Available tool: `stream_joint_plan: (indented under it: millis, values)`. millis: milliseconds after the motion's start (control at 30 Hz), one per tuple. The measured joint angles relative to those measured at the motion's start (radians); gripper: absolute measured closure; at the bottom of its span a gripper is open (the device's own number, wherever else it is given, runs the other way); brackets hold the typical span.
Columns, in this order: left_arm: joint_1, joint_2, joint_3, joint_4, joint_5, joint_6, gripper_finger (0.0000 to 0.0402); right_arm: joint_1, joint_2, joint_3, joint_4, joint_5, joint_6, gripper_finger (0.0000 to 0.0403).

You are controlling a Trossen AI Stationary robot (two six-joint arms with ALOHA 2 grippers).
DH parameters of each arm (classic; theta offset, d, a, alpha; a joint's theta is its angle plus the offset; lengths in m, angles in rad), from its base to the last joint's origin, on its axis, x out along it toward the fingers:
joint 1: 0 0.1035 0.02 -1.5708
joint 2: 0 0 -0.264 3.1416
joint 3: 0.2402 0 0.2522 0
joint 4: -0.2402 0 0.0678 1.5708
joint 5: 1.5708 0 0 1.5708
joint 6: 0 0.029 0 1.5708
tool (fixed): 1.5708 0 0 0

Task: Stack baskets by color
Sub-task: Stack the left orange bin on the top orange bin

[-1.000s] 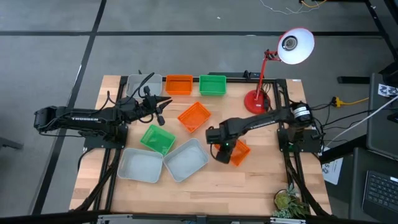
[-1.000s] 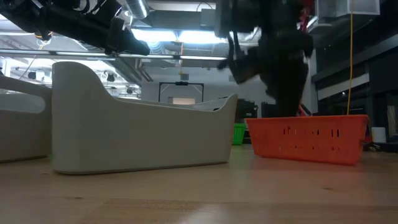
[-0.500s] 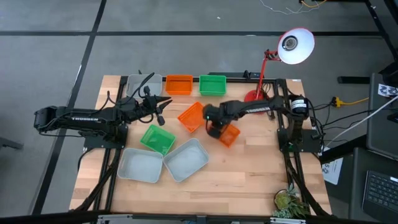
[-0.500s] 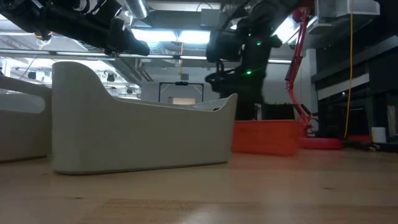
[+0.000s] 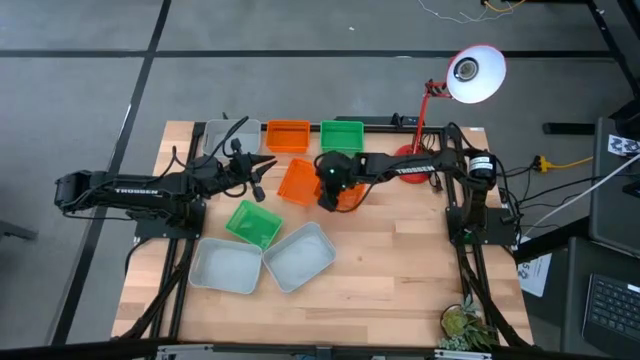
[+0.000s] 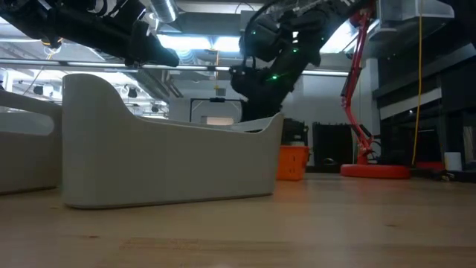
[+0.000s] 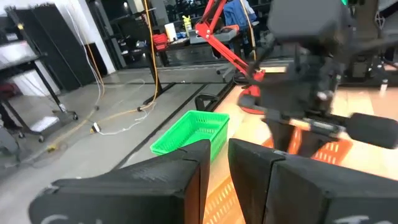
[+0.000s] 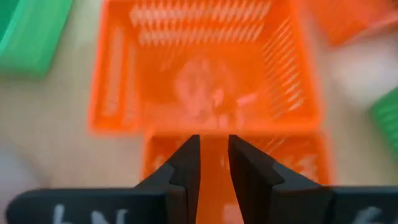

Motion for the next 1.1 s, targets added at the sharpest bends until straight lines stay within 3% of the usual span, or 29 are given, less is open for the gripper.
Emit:
stream_joint_plan:
  millis: [133,233,400,667,767,900,1000,1100]
  values:
    - [0.01,0.023,0.037,-0.068,0.054,-0.107,0.0349,0.021,0.0,0.057,-0.242,0.047,0.06,0.0319]
    - [0.019,0.089,0.111,-0.206,0.112,-0.126,0.0349,0.048,-0.025,0.109,-0.409,0.176,0.063,0.0319]
    - [0.054,0.244,0.261,-0.379,0.114,-0.141,0.0349,0.094,-0.115,0.153,-0.578,0.394,0.092,0.0319]
    - [0.171,0.465,0.42,-0.674,0.106,-0.228,0.0349,0.117,-0.303,0.145,-0.919,0.729,0.36,0.0319]
    - [0.194,0.481,0.444,-0.738,0.128,-0.249,0.0349,0.108,-0.387,0.087,-0.958,0.762,0.429,0.0319]
    - [0.204,0.48,0.446,-0.754,0.252,-0.351,0.0349,0.096,-0.502,-0.054,-0.926,0.749,0.512,0.0319]
    - [0.218,0.486,0.446,-0.754,0.277,-0.472,0.0349,0.092,-0.589,-0.192,-0.856,0.725,0.579,0.0319]
    - [0.226,0.513,0.447,-0.746,0.274,-0.49,0.0349,0.093,-0.662,-0.314,-0.725,0.698,0.609,0.0319]
